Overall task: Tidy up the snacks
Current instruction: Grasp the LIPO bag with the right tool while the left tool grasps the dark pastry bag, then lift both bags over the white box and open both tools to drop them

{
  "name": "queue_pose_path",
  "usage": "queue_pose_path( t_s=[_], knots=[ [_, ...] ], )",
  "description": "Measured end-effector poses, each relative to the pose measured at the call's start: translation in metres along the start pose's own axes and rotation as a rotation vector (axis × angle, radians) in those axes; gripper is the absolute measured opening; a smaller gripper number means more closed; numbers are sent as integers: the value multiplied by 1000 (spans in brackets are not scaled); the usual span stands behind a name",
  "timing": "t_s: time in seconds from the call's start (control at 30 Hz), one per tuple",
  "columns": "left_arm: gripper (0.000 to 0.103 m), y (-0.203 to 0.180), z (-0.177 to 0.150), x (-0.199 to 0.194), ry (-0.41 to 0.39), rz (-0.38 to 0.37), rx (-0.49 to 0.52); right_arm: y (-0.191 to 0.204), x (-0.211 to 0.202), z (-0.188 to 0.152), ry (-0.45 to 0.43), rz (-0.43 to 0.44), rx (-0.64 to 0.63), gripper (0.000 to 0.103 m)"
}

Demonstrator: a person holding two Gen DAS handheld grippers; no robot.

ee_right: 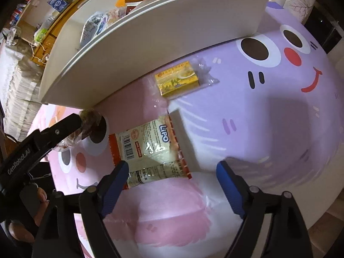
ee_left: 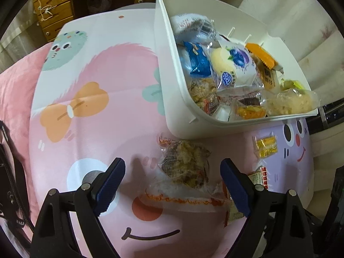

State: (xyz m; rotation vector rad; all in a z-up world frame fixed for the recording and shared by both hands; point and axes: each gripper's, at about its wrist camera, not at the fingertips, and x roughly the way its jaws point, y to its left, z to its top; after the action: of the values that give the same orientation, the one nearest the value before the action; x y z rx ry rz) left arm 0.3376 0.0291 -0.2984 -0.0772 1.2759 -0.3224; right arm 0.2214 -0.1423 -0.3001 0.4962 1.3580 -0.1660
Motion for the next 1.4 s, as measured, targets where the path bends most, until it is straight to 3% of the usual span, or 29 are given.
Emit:
queue_pose_path(
  t_s=[0.37, 0.47, 0.67, 0.9, 1.0, 1.2, 1.4],
  knots=[
    [89, -1, 7, 19, 27, -32, 28, 44, 11, -13, -31, -121, -100, 89],
    [83, -4, 7, 20, 9, -27, 40, 53, 15, -15, -47, -169, -126, 89],
    [82, -11, 9, 23, -33, -15, 57, 62, 24, -15, -53, -229, -143, 89],
    [61, -20, 5, 22, -78, 28, 78, 87, 33, -12, -84, -277, -255, 89],
    [53, -21, 4, 21, -93, 17, 56, 91, 34, -15, -95, -271, -275, 85],
    [50, -16, -5, 18, -101, -3, 17, 95, 34, -22, -94, -207, -287, 67],
    [49, -11, -19, 12, -114, 9, -27, 86, 30, -32, -111, -183, -304, 61]
  ],
)
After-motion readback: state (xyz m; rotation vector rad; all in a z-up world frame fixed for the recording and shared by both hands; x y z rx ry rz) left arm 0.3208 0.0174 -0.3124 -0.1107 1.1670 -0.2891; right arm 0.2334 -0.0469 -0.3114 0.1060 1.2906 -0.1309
